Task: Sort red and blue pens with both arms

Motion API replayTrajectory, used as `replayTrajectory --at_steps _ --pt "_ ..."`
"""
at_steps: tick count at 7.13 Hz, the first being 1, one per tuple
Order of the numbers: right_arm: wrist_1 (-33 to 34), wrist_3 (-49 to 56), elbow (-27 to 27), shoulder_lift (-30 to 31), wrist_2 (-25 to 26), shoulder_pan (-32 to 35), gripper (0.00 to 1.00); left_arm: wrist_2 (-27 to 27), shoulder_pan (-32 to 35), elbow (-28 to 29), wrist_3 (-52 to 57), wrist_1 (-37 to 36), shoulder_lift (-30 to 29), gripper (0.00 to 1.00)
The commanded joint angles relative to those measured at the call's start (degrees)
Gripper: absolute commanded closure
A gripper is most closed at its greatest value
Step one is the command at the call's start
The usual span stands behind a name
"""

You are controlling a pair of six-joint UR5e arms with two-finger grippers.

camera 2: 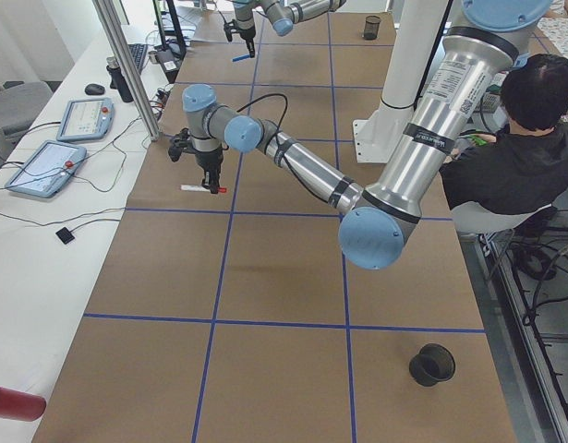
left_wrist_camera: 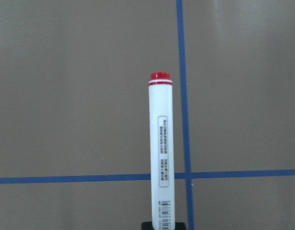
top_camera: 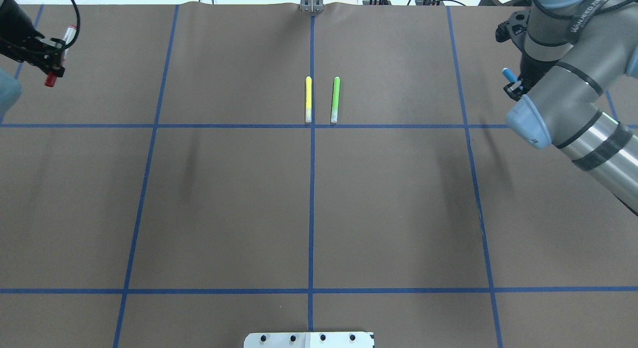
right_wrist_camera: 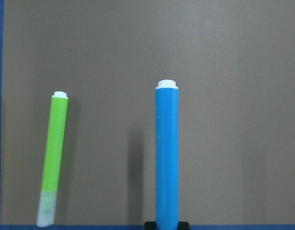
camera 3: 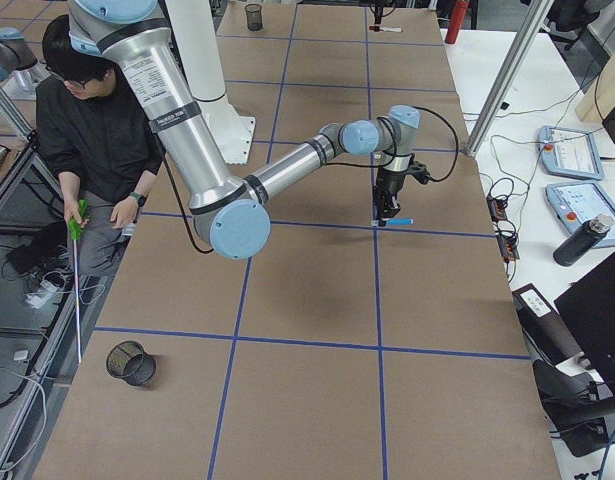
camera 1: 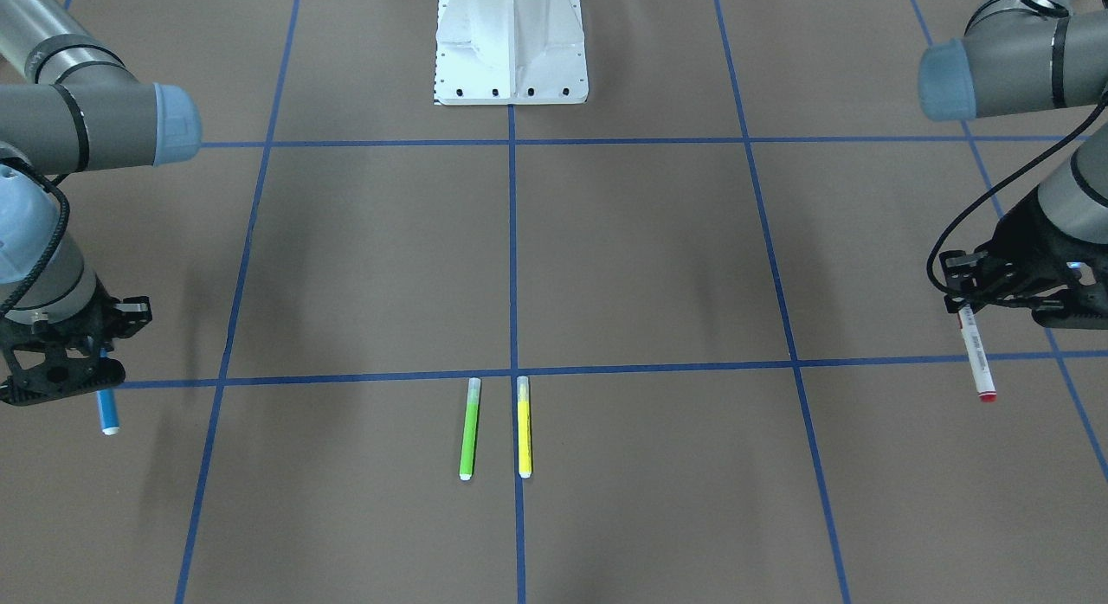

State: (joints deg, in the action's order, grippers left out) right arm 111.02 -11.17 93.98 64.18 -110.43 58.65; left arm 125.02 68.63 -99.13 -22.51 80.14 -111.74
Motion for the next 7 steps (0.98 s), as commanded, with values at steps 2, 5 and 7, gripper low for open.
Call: replayTrajectory --at_steps 2,5,7 --pt "2.4 12.6 8.3 13.8 -1.6 6.2 1.00 -6.8 5.9 -1.3 19.9 -2.4 9.1 1.00" --pt "2.6 17.0 11.2 23.5 -4.3 10.7 1.00 -7.0 12.6 -1.5 28.8 -10.2 15.5 1.00" --pt "2.5 26.0 12.6 29.3 -5.4 17.1 1.00 -6.2 16.5 -2.9 29.8 -14.4 23.4 1.00"
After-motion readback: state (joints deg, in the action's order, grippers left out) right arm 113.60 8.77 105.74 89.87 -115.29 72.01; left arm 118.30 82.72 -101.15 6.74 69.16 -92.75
